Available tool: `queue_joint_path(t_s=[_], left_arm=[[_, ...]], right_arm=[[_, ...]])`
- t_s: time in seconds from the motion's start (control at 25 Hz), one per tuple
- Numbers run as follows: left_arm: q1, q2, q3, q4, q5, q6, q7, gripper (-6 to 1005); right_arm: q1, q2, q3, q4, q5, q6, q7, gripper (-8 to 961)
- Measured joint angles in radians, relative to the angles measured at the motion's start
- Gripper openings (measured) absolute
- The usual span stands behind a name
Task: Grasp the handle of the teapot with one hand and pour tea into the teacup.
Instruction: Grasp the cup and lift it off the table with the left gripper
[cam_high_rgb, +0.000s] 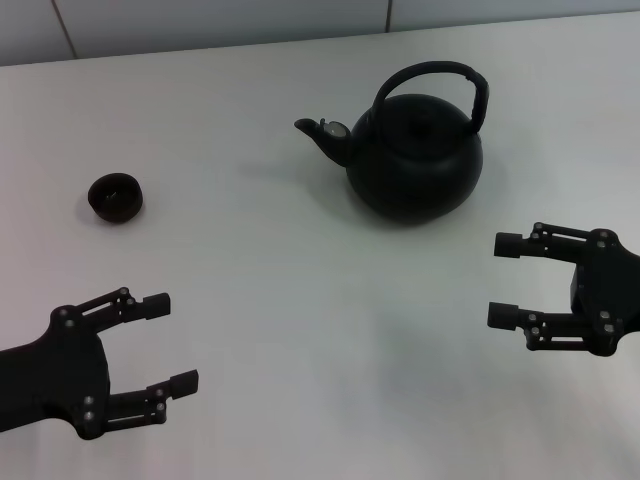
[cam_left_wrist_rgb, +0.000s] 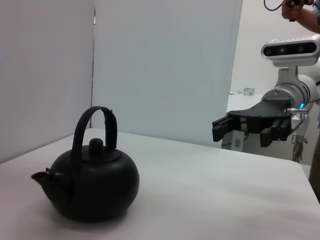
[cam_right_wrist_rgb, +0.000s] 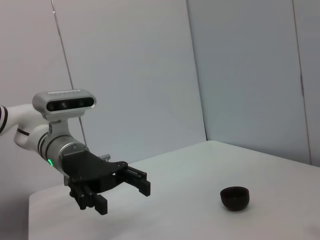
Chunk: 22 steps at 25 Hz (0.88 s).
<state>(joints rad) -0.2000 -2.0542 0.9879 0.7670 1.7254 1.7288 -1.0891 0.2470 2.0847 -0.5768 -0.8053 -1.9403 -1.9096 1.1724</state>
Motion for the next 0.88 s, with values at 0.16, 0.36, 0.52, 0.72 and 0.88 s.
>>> queue_joint_path(t_s=[0.16,0.36,0.52,0.72,0.88], left_arm=[[-0.003,0.003,0.0,0.0,0.0,0.0,0.0,842],[-0.007,0.003,-0.002,0.0,0.0,-0.001,-0.001,842],[-0.01,-0.002,-0.02,0.0,0.0,-0.016,0.0,841],[-0.037,-0.013,-0.066,-0.076,-0.044,-0.085,0.056,841],[-0.094,-0.015,-0.153,-0.24,-0.142,-0.151,0.179,841]], right_arm=[[0.003,0.0,0.0,0.005,0.001,0.0,0.0,790],[0.007,0.0,0.001,0.017,0.002,0.004,0.0,790],[0.009,0.001,0.001,0.022,0.004,0.017,0.0,790],[0.027,0.001,0.001,0.052,0.007,0.023,0.0,790],[0.039,0.002,0.01,0.061,0.009,0.025,0.0,790]])
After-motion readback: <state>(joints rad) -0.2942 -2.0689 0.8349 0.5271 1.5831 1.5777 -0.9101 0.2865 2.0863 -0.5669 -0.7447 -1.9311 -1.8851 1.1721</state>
